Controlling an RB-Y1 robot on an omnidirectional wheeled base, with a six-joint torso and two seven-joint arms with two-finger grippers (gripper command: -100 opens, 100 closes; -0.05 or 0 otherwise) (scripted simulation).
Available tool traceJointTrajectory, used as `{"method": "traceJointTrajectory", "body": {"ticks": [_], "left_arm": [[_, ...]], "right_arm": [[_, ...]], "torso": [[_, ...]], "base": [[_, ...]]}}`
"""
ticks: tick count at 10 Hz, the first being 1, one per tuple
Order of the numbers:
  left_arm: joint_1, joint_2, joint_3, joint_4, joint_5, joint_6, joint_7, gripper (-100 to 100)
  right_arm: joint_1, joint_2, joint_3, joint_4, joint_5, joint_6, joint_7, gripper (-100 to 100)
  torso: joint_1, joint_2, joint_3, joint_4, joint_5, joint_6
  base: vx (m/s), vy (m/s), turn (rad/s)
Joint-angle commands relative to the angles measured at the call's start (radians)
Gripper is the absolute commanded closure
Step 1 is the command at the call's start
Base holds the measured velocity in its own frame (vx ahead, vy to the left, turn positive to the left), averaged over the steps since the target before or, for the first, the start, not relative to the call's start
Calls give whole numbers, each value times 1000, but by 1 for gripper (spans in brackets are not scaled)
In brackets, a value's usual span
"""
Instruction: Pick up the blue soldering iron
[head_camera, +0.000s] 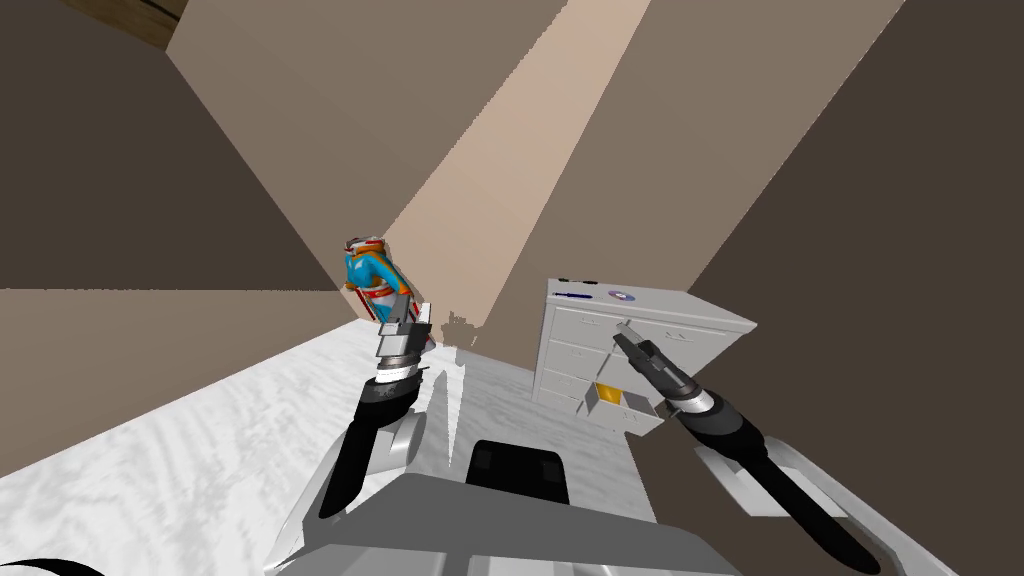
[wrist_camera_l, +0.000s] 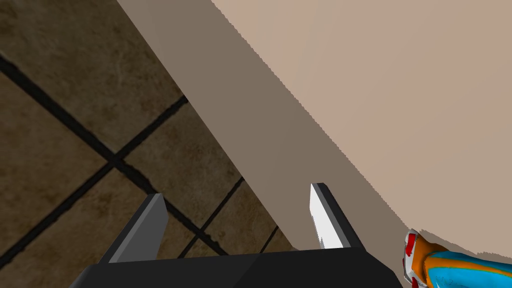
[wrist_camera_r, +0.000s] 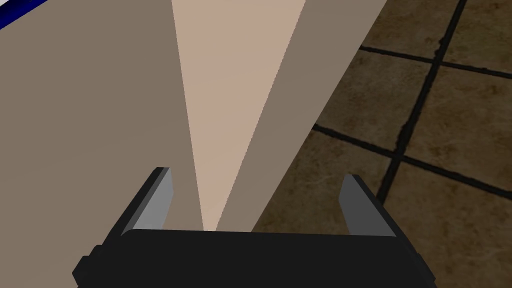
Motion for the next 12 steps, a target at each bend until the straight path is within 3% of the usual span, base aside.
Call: {"method": "traceJointTrajectory", "body": {"ticks": [1, 8, 10, 11, 12], "left_arm": [[0, 0, 0, 0, 0, 0, 0, 0], [0, 0, 0, 0, 0, 0, 0, 0], [0, 0, 0, 0, 0, 0, 0, 0], [0, 0, 0, 0, 0, 0, 0, 0], [0, 0, 0, 0, 0, 0, 0, 0]], "right_arm": [[1, -48, -3, 12, 11, -15, 3, -100], [5, -265, -22, 128, 112, -127, 19, -100], [5, -311, -22, 128, 112, -127, 19, -100], [5, -348, -28, 159, 141, -155, 21, -100], [5, -378, -28, 159, 141, -155, 21, -100]], "torso": [[0, 0, 0, 0, 0, 0], [1, -1, -1, 0, 0, 0], [2, -1, -1, 0, 0, 0], [1, 0, 0, 0, 0, 0], [2, -1, 0, 0, 0, 0]], "base": [[15, -1, 3], [27, 12, 4], [24, 16, -1], [26, 22, 4], [30, 22, -2]]}}
